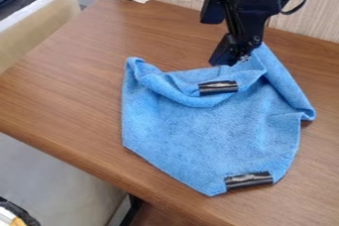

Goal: Fold the cloth from right to left

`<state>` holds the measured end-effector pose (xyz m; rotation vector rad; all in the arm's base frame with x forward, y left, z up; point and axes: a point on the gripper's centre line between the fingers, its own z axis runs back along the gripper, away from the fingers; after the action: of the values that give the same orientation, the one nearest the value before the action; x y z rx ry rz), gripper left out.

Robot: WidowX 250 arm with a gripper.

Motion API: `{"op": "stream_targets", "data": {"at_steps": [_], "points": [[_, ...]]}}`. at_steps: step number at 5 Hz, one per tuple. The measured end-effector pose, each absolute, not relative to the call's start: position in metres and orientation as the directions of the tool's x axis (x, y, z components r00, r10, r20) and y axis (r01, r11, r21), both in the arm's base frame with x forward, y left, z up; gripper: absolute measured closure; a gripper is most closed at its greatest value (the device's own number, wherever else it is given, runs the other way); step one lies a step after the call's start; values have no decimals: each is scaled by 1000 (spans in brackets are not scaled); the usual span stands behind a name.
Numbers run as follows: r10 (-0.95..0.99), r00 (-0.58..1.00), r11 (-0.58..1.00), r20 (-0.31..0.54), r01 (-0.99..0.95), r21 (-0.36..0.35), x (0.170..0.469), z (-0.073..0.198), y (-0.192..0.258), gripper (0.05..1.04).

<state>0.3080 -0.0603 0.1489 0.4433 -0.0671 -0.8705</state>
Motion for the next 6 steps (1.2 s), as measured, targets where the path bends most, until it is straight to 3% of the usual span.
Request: {"op": "stream_targets", "data": {"at_steps": [1,2,6], "points": [[-745,652,566,-142,730,383,307,139,-61,83],[-708,689,627,-155,714,310,288,121,-63,83],[-736,676,673,-31,736,66,226,96,-124,83]]}}
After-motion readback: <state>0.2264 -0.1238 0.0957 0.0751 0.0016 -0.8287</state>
